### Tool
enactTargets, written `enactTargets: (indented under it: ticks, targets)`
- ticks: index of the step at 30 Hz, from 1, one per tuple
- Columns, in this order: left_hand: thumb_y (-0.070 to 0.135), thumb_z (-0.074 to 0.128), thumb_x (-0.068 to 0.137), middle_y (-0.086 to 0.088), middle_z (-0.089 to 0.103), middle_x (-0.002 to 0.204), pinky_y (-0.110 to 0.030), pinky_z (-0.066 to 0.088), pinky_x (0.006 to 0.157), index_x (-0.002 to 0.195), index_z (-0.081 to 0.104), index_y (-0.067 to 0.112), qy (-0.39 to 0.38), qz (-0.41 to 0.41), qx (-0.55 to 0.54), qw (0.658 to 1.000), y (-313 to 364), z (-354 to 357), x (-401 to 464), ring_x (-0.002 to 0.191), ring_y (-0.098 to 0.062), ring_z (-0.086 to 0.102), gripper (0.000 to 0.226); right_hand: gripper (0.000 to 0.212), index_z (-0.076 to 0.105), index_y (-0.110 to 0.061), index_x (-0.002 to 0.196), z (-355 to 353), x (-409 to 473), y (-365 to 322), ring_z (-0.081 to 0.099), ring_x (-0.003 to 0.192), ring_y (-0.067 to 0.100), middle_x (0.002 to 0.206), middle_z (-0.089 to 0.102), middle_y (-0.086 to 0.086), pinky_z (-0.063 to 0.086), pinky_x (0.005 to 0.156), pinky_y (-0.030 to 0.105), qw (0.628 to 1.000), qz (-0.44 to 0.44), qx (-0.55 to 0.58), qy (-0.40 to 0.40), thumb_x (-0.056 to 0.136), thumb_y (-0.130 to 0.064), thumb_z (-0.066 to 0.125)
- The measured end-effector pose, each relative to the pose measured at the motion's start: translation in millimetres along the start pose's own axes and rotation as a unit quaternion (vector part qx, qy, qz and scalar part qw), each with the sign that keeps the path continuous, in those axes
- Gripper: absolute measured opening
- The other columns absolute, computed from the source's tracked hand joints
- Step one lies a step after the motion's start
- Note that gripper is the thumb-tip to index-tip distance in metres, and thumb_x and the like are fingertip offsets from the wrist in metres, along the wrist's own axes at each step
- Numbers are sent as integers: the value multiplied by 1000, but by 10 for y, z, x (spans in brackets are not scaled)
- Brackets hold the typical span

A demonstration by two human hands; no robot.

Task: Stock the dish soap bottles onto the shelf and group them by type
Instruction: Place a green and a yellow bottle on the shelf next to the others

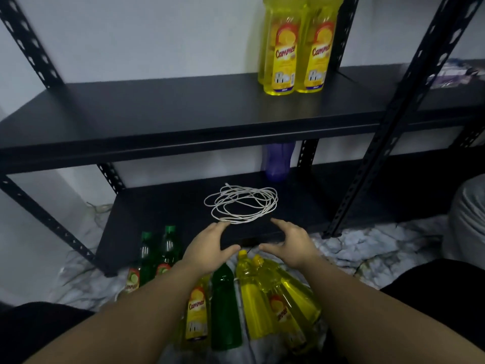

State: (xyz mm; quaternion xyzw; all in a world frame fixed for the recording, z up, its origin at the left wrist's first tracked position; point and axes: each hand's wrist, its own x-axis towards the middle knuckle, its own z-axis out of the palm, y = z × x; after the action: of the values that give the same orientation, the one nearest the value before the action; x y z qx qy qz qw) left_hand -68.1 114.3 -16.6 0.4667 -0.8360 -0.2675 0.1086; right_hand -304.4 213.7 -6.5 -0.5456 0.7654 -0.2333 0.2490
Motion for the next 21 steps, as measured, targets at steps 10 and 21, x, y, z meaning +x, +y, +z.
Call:
enactTargets:
  ticks: [10,21]
  targets:
    - [61,69,89,-8,50,150,-42,45,109,156,37,22,-109,-108,14,988,-699,791,175,137,-29,48,83,100,50,-32,151,795,221,553,58,132,23,148,60,1,50,105,37,991,110,7,-80,66,-68,87]
    - [58,70,90,-21,56,143,-44,57,92,159,17,13,-203,-236,-16,950,-1136,1551,440,120,-36,63,98,84,64,-27,133,1309,360,965,68,103,18,117,72,-3,58,88,36,968,203,-4,-149,61,-63,90]
